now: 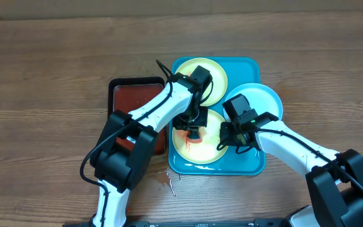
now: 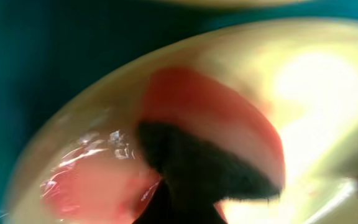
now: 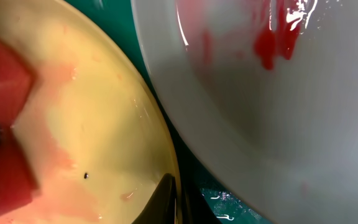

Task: Clean dirty plates on tray and stack at the side
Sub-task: 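Scrub the lower yellow plate with the sponge in the left gripper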

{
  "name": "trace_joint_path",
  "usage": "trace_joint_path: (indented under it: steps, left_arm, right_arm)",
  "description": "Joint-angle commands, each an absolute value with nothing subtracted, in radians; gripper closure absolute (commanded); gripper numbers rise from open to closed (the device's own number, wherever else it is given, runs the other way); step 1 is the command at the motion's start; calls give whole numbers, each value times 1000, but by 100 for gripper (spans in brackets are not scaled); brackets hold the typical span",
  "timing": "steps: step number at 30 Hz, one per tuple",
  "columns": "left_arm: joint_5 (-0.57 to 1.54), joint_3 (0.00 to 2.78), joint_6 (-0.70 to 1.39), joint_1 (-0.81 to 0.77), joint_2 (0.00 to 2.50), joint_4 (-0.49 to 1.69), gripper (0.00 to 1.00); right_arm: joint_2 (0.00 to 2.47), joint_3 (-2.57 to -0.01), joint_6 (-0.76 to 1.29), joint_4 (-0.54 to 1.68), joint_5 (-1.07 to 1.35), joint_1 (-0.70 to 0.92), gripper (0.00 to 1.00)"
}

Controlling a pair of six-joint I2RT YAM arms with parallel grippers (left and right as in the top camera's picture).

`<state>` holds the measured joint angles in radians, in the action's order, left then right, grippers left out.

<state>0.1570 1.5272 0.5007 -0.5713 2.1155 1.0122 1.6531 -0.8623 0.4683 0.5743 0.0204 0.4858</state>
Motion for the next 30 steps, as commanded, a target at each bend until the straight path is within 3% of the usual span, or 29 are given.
trace_joint_path:
  steps: [1, 6, 17, 27, 30]
  left_arm:
    - [-73, 1546, 535, -535, 2138, 1091, 96]
    - [-123, 1546, 481, -508, 2138, 1136, 96]
    - [394, 1539, 445, -581, 2139, 928, 96]
    - [252, 1539, 455, -655, 2139, 998, 96]
    - [94, 1539, 480, -652, 2139, 1063, 96]
  right_arm:
    - [1663, -855, 437, 585, -20, 482, 96]
    - [1663, -855, 437, 586, -21, 482, 96]
    - [1663, -855, 437, 589, -21, 482, 96]
    - [1663, -855, 439, 599, -20, 482, 96]
    - [1663, -855, 441, 600, -8, 482, 96]
